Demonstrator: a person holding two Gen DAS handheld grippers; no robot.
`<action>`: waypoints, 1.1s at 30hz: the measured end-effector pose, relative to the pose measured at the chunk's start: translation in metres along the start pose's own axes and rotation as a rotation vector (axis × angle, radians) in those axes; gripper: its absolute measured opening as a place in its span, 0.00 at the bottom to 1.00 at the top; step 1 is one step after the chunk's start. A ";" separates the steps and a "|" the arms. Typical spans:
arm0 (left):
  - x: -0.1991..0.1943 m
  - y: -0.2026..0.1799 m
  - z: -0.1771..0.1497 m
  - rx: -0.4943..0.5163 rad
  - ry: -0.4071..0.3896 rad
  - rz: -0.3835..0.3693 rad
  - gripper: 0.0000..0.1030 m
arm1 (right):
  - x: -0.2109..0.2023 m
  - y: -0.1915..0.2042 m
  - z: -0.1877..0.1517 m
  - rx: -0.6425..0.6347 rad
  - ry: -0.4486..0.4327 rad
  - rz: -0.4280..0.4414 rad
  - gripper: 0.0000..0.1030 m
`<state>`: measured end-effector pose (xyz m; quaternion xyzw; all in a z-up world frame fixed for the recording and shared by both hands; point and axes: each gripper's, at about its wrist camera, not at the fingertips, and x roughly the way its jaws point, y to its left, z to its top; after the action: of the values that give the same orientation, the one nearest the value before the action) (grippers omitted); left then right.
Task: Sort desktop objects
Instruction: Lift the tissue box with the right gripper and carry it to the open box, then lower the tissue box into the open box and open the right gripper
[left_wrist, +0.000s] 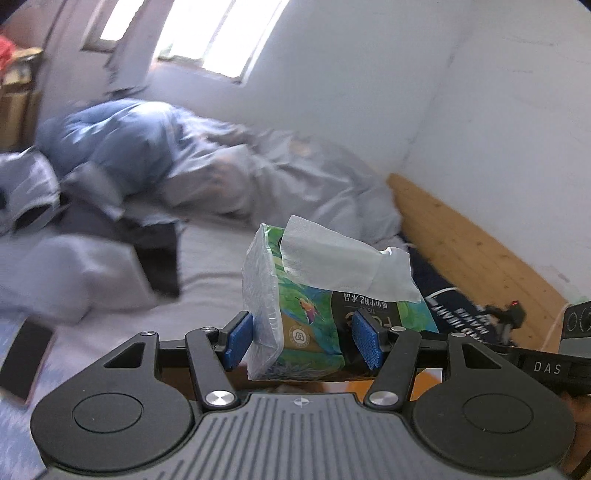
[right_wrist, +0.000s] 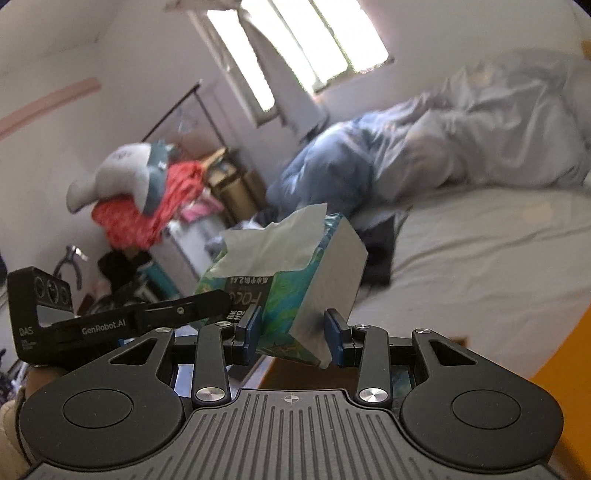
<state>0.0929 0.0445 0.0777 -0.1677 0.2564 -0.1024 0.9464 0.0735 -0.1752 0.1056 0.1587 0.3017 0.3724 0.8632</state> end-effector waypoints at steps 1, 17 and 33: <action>-0.002 0.007 -0.005 -0.003 0.006 0.015 0.58 | 0.007 0.001 -0.007 0.006 0.017 0.003 0.40; 0.037 0.087 -0.066 -0.053 0.158 0.139 0.58 | 0.109 -0.018 -0.072 0.059 0.233 -0.097 0.40; 0.046 0.113 -0.076 -0.067 0.155 0.199 0.65 | 0.153 -0.027 -0.084 0.080 0.274 -0.143 0.46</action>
<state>0.1047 0.1163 -0.0462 -0.1646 0.3475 -0.0121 0.9230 0.1175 -0.0761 -0.0339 0.1189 0.4417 0.3159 0.8312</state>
